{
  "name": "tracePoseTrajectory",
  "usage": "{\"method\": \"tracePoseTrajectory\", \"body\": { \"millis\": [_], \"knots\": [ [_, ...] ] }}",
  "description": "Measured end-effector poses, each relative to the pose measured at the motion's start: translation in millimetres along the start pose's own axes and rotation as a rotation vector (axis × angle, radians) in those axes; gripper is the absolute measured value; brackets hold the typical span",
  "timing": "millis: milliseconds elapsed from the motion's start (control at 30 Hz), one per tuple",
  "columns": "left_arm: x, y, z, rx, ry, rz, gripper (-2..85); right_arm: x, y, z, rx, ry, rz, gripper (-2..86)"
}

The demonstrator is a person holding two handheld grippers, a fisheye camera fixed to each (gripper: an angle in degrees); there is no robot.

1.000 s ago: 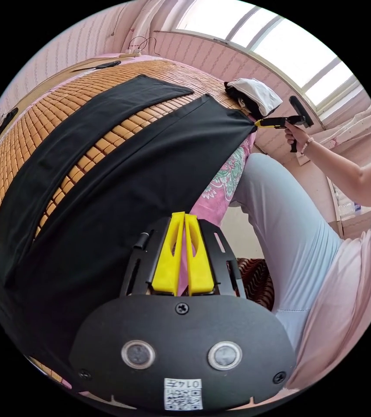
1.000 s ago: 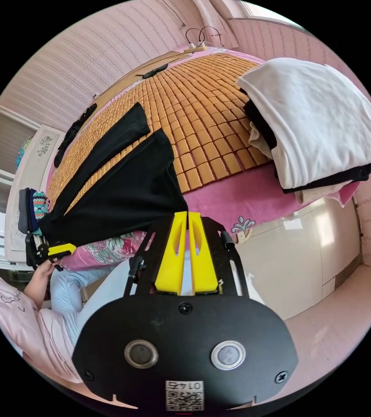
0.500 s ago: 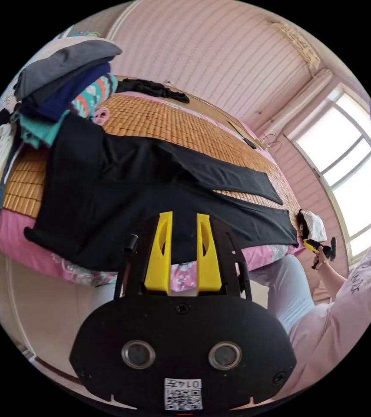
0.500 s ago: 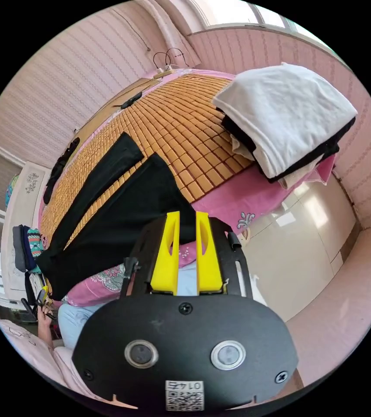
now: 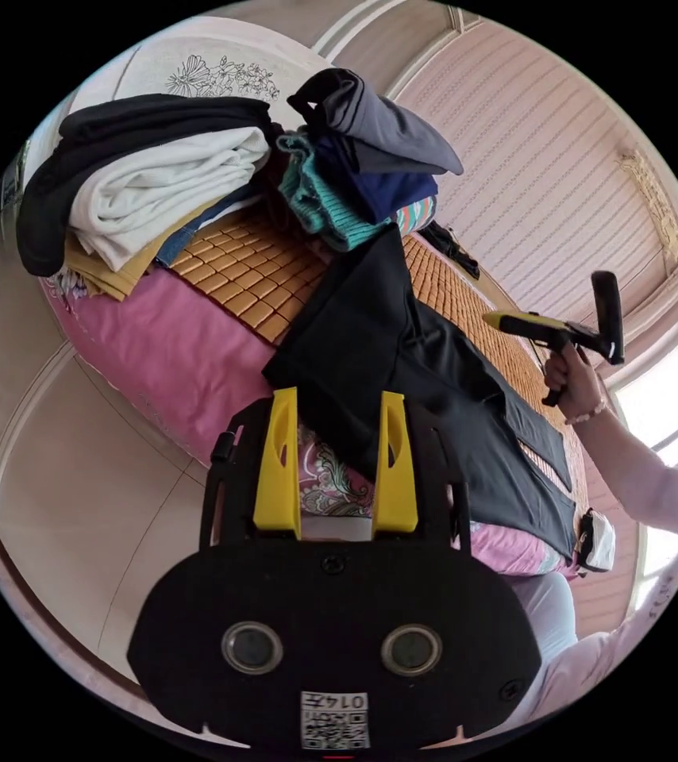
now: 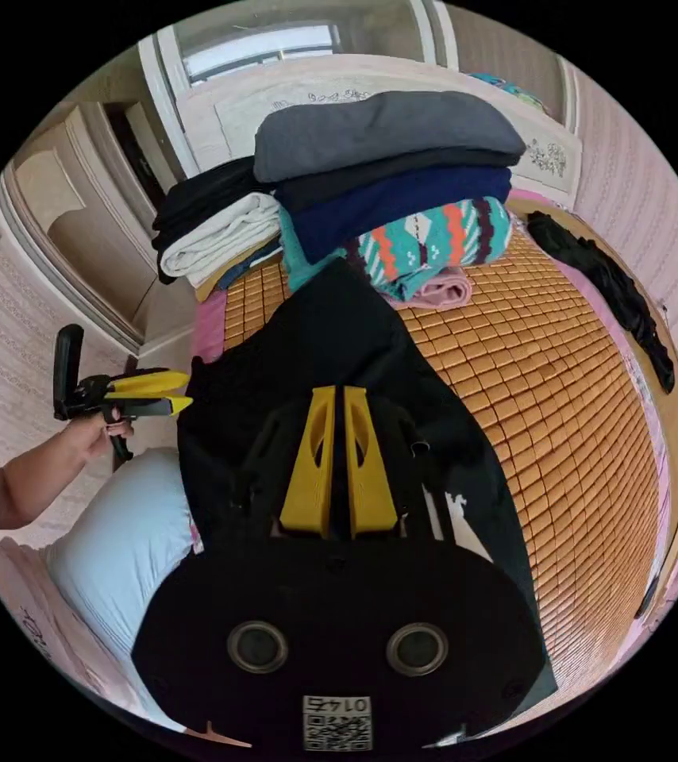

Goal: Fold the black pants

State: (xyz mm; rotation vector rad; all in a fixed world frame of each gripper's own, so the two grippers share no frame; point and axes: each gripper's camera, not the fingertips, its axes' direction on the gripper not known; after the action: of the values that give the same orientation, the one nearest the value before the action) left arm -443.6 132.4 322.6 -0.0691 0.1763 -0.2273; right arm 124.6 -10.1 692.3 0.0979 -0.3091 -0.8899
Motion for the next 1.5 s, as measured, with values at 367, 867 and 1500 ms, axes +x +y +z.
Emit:
{"method": "tracePoseTrajectory", "body": {
  "millis": [367, 867, 1500],
  "knots": [
    [-42.8, -23.8, -23.0, -0.111, 0.095, 0.015, -0.5, -19.4, -132.7, 139.4, -0.24, 0.096, 0.034, -1.0],
    [-98.2, -14.7, -123.5, 0.034, -0.012, -0.173, 0.0, 84.0, 240.4, -110.0, 0.065, 0.036, 0.694, 0.7],
    [-46.4, -74.1, -91.1, -0.213, 0.022, -0.11, 0.0, 5.6, 721.7, -264.5, 0.677, 0.147, 1.933, 9.8]
  ]
}}
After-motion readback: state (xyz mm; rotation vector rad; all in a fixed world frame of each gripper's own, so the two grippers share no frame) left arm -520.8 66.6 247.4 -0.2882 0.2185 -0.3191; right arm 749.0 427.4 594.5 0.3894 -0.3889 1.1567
